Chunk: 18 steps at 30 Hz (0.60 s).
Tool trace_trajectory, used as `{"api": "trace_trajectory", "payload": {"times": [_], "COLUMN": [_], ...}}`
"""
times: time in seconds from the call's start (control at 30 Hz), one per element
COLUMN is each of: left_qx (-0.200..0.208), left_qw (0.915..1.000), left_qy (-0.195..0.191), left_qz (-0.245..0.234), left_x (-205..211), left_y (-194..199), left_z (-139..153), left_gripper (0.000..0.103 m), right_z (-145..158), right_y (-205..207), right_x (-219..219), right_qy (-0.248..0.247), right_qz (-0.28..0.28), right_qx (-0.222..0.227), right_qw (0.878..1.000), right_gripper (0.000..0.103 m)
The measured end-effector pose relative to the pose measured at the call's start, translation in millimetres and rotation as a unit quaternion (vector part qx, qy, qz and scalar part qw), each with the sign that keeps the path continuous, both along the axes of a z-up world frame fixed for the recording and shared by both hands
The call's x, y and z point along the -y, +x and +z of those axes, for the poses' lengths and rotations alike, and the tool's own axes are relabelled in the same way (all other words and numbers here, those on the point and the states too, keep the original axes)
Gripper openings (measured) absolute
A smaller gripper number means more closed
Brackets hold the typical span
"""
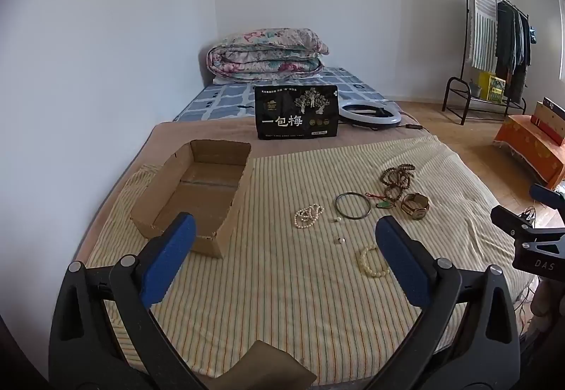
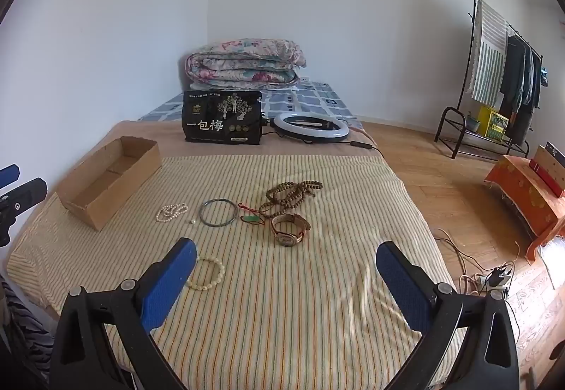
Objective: Organize jewelry
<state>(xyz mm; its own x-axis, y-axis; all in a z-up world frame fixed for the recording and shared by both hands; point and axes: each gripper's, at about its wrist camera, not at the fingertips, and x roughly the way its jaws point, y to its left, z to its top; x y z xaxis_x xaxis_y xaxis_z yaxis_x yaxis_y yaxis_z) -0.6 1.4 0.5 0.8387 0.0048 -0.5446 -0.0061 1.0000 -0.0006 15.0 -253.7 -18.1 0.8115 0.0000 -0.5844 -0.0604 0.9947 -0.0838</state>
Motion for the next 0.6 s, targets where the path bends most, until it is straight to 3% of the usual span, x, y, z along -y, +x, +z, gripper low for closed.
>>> {"api": "trace_trajectory", "payload": {"times": [0.07, 0.6], "left_qx": [0.003, 0.001], "left_qw": [0.9999, 1.0000], "left_qy": [0.012, 0.004], "left_qz": [0.000, -0.001], "left_x": [1.6, -0.9], "left_y": [-0.2, -0.4], "left_z": [0.1, 0.4], "left_gripper": [0.103, 0.103], "right_z": [-0.4, -1.1], "right_y": [0.4, 0.3], "right_x": [-0.2, -3.8], "right_qy": [0.001, -0.001], "right_qz": [0.000, 0.002], "right_qx": [-0.001, -0.001], "right_qw": [1.000, 1.000], "right_gripper": [0.103, 0.103]}}
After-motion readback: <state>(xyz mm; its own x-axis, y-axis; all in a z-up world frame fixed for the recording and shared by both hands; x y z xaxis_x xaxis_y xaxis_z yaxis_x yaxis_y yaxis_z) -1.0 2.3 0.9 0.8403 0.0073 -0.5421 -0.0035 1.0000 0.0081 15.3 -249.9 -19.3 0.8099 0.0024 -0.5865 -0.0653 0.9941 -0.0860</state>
